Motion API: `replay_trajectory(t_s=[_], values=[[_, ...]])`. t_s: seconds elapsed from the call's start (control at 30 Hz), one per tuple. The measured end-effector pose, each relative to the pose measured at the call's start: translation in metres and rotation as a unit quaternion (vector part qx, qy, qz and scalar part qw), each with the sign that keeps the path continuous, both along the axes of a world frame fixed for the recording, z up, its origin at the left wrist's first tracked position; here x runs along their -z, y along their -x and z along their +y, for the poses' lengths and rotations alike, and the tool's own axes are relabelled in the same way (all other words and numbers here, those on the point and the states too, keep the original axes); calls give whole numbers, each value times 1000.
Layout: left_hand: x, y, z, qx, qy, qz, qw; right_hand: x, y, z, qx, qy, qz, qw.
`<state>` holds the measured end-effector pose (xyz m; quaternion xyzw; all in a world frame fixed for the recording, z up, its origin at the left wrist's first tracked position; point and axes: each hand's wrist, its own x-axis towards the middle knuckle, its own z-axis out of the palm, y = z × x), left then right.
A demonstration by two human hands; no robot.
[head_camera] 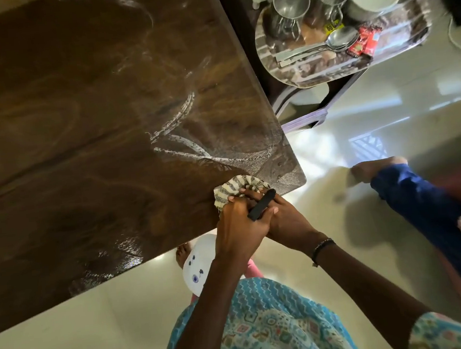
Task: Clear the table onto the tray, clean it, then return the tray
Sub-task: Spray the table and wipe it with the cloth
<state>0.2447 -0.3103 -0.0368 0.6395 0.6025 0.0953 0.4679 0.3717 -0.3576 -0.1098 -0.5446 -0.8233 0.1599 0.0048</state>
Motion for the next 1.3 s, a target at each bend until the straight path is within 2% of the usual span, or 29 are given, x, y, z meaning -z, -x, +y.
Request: replay_trajectory(t_s=[0.13, 0.2, 0.4, 0.53, 0.7, 0.83, 0.97, 1.1, 1.3], values=[[4, 6, 0, 14, 4, 1, 1000, -2, -9, -1, -12, 11, -14, 1000], [6, 9, 1, -8, -12, -2, 1000, -3, -22, -1, -6, 3, -11, 1000], [5, 22, 13, -76, -23, -11, 997, -5, -65, 37, 106, 16, 5, 994], [-1, 27, 24, -113, -12, -28, 993, -2, -41, 88, 162, 10, 3, 987], [-5, 32, 37, -136, -7, -33, 990, 0, -13, 86, 61, -10, 2, 998], [-4, 38, 46, -162, -14, -16, 987, 1, -53, 48, -36, 7, -14, 999], [-2, 44, 53, -174, -10, -12, 985, 1, -76, 60, 38, 13, -8, 999], [2, 51, 59, -175, -12, -7, 985, 0, -39, 104, 113, -4, 6, 994], [4, 53, 72, -188, 33, -19, 981, 4, -13, 95, -14, -22, 25, 999]])
